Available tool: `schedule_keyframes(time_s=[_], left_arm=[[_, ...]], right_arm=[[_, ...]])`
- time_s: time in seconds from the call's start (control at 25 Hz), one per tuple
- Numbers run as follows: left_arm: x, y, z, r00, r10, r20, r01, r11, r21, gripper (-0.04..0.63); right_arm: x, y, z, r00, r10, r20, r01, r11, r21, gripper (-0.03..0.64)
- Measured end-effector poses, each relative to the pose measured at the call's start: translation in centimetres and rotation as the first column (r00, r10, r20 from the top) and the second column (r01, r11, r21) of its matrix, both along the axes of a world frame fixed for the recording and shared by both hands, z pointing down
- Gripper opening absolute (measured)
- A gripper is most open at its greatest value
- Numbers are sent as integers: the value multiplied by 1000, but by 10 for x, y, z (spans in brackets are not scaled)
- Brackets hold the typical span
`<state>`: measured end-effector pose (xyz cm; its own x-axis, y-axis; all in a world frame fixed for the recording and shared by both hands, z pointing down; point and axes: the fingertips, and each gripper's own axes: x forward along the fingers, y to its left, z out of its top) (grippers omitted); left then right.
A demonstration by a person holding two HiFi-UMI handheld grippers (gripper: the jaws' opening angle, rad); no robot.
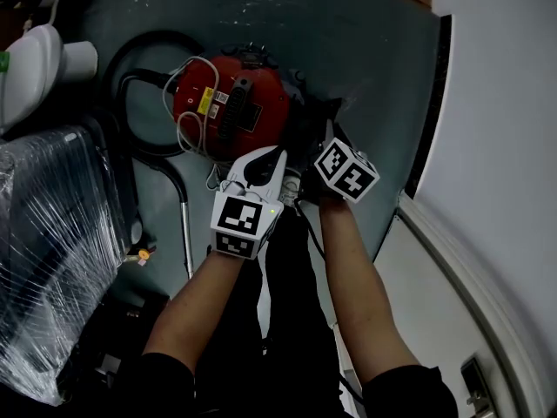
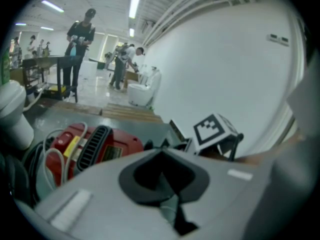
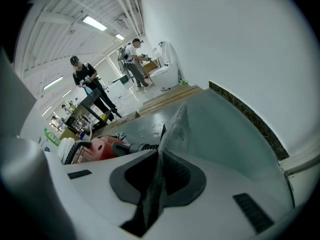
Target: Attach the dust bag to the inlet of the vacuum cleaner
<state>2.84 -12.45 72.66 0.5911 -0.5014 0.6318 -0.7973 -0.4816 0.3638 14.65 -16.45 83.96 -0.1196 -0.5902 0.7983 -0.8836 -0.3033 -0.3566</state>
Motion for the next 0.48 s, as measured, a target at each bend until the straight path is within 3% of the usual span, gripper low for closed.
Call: schedule_keyframes(time_s=[0.2, 0.48], left_arm=[[-4, 2, 4, 1000, -2, -5, 2, 1000, -4, -2], [-5, 0, 8, 1000, 1, -10, -1, 1000, -1, -2]], right_arm=[[4, -7, 1, 996, 48, 69, -47, 999, -16, 25], [-11, 10, 6, 1000, -21, 15, 21, 1000, 17, 25]])
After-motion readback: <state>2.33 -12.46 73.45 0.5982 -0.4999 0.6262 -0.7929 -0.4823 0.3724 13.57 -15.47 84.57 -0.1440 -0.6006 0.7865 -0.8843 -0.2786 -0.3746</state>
